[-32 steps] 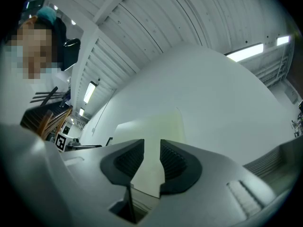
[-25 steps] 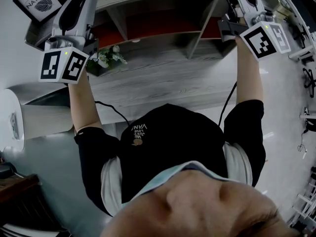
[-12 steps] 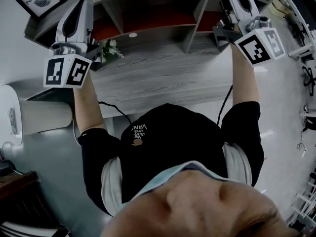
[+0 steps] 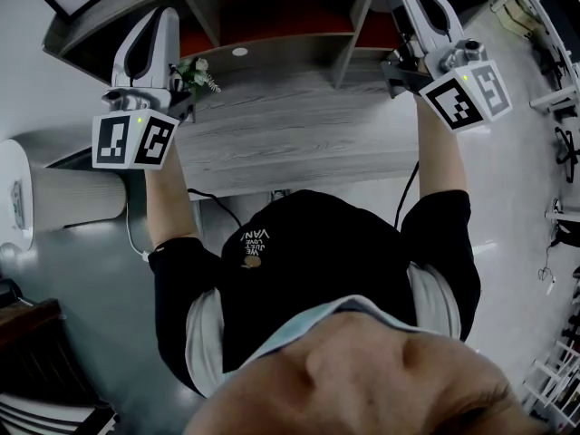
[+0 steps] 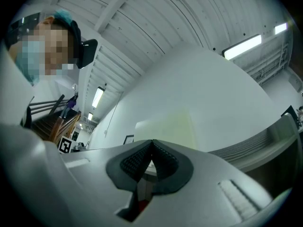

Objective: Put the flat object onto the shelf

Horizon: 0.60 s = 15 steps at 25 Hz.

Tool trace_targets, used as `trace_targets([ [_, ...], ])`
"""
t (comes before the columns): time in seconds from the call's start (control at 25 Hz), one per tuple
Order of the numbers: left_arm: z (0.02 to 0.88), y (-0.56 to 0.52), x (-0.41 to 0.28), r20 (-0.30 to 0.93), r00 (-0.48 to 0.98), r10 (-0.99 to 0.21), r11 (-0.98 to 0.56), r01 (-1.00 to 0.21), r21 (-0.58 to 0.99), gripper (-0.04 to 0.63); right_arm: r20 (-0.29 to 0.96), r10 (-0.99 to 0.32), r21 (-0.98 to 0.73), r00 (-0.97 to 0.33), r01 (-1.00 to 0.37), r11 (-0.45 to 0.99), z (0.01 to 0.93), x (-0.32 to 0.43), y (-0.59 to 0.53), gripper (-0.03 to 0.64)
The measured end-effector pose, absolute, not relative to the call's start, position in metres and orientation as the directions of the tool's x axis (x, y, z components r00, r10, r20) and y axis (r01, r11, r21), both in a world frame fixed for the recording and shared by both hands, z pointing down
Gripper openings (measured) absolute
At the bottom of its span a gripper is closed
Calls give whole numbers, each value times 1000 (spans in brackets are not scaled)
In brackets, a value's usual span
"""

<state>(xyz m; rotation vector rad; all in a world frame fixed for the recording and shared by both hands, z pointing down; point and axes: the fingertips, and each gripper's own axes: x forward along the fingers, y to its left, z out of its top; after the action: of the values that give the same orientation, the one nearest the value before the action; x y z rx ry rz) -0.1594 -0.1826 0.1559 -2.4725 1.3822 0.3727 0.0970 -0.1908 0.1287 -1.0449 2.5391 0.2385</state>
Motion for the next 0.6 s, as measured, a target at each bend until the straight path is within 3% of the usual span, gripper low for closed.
trace_targets([
  [0.6, 200, -157, -159, -329, 428, -842, -426, -901, -81, 2, -389, -599, 0, -700, -651, 759, 169, 78, -178, 2],
])
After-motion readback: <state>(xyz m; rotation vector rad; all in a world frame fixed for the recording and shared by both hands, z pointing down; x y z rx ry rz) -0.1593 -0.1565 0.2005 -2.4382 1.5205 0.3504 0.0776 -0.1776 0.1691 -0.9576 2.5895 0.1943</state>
